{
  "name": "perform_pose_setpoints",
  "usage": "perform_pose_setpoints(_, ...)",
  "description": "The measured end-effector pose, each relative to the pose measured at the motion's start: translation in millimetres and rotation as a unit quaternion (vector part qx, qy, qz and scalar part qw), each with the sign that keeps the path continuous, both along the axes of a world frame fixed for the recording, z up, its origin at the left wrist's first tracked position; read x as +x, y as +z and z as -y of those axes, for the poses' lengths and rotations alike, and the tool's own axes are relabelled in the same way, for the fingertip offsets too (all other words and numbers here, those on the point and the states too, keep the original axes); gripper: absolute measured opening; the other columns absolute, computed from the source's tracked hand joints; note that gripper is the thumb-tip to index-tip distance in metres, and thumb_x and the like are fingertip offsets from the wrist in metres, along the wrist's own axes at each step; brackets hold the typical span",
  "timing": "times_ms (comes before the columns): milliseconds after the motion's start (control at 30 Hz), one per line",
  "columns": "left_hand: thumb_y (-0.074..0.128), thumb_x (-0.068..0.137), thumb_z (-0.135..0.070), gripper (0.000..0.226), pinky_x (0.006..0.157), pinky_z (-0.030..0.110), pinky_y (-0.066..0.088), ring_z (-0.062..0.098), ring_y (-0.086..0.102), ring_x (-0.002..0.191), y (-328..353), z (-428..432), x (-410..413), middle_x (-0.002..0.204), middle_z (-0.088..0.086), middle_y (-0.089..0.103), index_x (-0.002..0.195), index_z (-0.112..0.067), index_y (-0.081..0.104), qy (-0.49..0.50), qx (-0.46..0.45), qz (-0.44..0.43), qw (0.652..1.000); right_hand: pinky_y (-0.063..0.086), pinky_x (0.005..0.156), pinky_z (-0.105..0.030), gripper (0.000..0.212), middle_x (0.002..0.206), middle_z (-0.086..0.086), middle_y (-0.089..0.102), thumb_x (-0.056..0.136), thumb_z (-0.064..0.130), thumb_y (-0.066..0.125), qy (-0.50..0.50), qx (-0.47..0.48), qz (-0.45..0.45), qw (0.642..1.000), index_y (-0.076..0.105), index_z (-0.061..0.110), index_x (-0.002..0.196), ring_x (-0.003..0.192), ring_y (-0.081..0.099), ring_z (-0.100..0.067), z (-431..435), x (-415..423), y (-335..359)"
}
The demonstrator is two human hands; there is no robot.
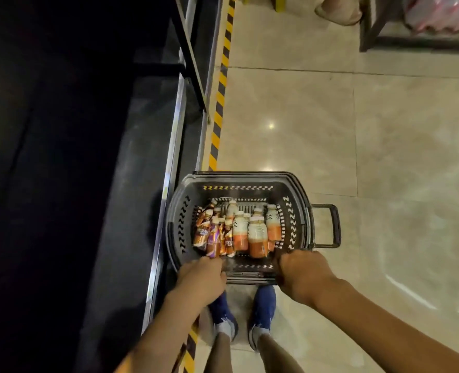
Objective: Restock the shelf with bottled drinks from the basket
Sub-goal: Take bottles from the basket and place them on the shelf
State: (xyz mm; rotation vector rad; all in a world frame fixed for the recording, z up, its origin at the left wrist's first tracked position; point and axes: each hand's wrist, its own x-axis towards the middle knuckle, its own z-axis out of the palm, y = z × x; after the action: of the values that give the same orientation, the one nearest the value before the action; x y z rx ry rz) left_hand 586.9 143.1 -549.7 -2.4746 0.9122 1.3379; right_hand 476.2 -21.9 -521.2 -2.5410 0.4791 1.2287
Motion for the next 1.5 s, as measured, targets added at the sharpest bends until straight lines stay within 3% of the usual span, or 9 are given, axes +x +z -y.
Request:
perform_pose_setpoints(367, 0.059, 0.093, -0.034, 0.053, 0.105, 0.039, 0.042, 0.027, 0.045, 0.127, -316, -9, 64, 0.138, 0.011, 0.048, 0.140, -0.015, 0.043, 0.031, 0.024, 0.069, 0.997, 0.040, 0.105, -0.044, 0.045, 0.144, -0.012, 0.046, 0.098, 0.020, 0.051, 0.006, -0.046, -0.112, 0.993, 0.045, 0.015, 0.142, 0.132, 0.042, -0.032, -1, 34, -300)
perform_pose_setpoints(467, 0.067, 0.087, -0.037, 0.071, 0.106, 0.043, 0.042, 0.029, 0.044, 0.131, -383, -7, 82, 0.142, 0.013, 0.043, 0.146, -0.014, 0.033, 0.128, 0.029, 0.076, 0.988, 0.039, 0.110, -0.048, 0.076, 0.154, -0.017, 0.033, 0.097, 0.029, 0.055, -0.132, -0.013, -0.089, 0.987, 0.012, 0.008, 0.157, 0.140, 0.035, -0.036, -4, 37, -373)
perform_pose_setpoints(567, 0.074, 0.079, -0.048, 0.090, 0.104, 0.048, 0.042, 0.034, 0.047, 0.129, -436, -6, 95, 0.143, 0.015, 0.045, 0.148, -0.016, 0.027, 0.332, 0.015, 0.031, 0.943, 0.028, 0.119, -0.053, 0.109, 0.159, -0.018, 0.022, 0.087, 0.041, 0.070, -0.409, 0.093, -0.032, 0.907, -0.009, 0.015, 0.158, 0.145, 0.026, -0.037, -10, 45, -428)
perform_pose_setpoints(667, 0.085, 0.059, -0.061, 0.123, 0.108, 0.050, 0.039, 0.037, 0.045, 0.132, -473, -7, 96, 0.146, 0.015, 0.043, 0.151, -0.019, 0.015, 0.413, -0.011, -0.005, 0.911, 0.021, 0.121, -0.052, 0.122, 0.158, -0.019, 0.016, 0.073, 0.031, 0.082, -0.475, 0.083, 0.013, 0.876, -0.006, 0.015, 0.157, 0.145, 0.022, -0.037, -16, 52, -466)
perform_pose_setpoints(800, 0.079, 0.049, -0.075, 0.114, 0.094, 0.049, 0.050, 0.034, 0.058, 0.115, -482, -13, 94, 0.132, 0.010, 0.058, 0.138, -0.027, 0.026, 0.427, -0.062, 0.028, 0.902, 0.044, 0.105, -0.048, 0.114, 0.140, -0.004, 0.036, 0.060, 0.030, 0.088, -0.495, 0.121, 0.034, 0.860, 0.015, 0.024, 0.148, 0.130, 0.041, -0.031, -3, 53, -484)
perform_pose_setpoints(967, 0.079, 0.079, -0.043, 0.080, 0.089, 0.043, 0.047, 0.034, 0.055, 0.120, -444, -8, 87, 0.138, 0.011, 0.052, 0.143, -0.019, 0.038, 0.459, -0.027, -0.014, 0.888, 0.053, 0.096, -0.047, 0.130, 0.123, -0.002, 0.063, 0.026, 0.053, 0.095, -0.671, 0.262, 0.033, 0.693, 0.034, 0.023, 0.137, 0.110, 0.065, -0.025, 6, 39, -463)
perform_pose_setpoints(1100, 0.082, 0.078, -0.023, 0.086, 0.107, 0.043, 0.041, 0.030, 0.048, 0.132, -370, -1, 68, 0.146, 0.008, 0.048, 0.148, -0.011, 0.034, 0.515, -0.060, -0.105, 0.849, 0.060, 0.087, -0.047, 0.095, 0.115, -0.008, 0.072, 0.056, 0.044, 0.094, -0.705, 0.356, 0.006, 0.613, 0.043, 0.019, 0.131, 0.098, 0.073, -0.028, -4, 34, -372)
perform_pose_setpoints(1267, 0.083, 0.075, -0.017, 0.068, 0.092, 0.033, 0.046, 0.021, 0.060, 0.114, -215, 19, 42, 0.129, 0.000, 0.063, 0.134, -0.016, 0.050, 0.566, -0.126, -0.169, 0.797, 0.059, 0.066, -0.036, 0.068, 0.110, -0.015, 0.072, 0.074, 0.020, 0.082, -0.697, 0.396, 0.035, 0.598, 0.048, 0.022, 0.133, 0.088, 0.075, -0.025, -8, 24, -233)
perform_pose_setpoints(1500, 0.089, 0.062, -0.031, 0.062, 0.086, 0.043, 0.056, 0.019, 0.072, 0.094, 77, 33, 31, 0.098, -0.003, 0.076, 0.117, -0.023, 0.062, 0.582, -0.242, -0.201, 0.750, 0.061, 0.084, -0.045, 0.066, 0.108, -0.009, 0.076, 0.068, 0.034, 0.090, -0.651, 0.391, 0.159, 0.630, 0.059, 0.019, 0.124, 0.097, 0.074, -0.027, -1, 34, 26)
